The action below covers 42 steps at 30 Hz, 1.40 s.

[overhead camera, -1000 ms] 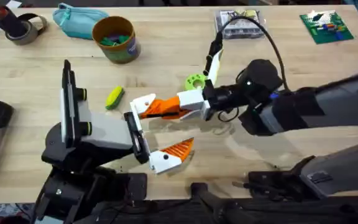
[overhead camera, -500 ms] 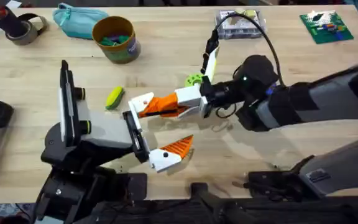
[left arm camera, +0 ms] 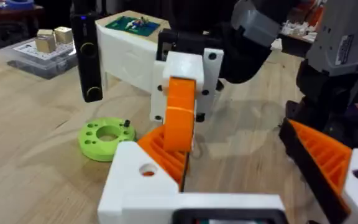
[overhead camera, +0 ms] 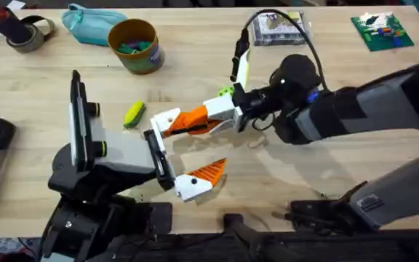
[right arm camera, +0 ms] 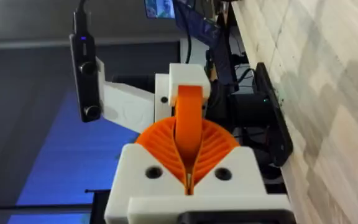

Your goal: Pick up the gripper from the table and insert it into the empty holder that is missing its gripper. Then pick up a screw, insert it into the mounting hole, and use the screwdriver to tighten it. Finally, clean up the table by picking up the vegetable and placing it into the bucket.

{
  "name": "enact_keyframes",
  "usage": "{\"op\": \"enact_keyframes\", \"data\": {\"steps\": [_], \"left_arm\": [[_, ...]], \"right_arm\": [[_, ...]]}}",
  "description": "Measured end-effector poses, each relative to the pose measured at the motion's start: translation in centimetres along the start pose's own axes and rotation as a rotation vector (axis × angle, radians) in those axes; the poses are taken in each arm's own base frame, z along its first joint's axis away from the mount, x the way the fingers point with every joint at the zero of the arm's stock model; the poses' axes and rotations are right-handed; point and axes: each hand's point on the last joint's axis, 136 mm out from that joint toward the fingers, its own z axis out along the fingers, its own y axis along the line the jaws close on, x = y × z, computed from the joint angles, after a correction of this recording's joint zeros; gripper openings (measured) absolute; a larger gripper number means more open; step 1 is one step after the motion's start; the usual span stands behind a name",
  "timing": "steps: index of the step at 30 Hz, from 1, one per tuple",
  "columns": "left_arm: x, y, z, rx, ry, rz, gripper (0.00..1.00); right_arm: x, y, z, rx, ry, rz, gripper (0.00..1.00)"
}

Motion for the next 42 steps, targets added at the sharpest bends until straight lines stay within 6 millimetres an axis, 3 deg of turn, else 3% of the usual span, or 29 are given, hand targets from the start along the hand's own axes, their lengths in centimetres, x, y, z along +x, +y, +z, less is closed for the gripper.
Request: {"op": "enact_keyframes", "data": {"steps": [14,42], "left_arm": [[0.04,-0.38,0.0,0.022,0.002,-0.002,0.988],[0.0,0.03,0.0,-0.002,0.0,-0.001,0.986]], "right_arm": [[-0.09,-0.26,-0.58,0.005,0.032,0.003,0.023],[-0.69,-0.14,0.23,0.01,0.083,-0.001,0.023]]}}
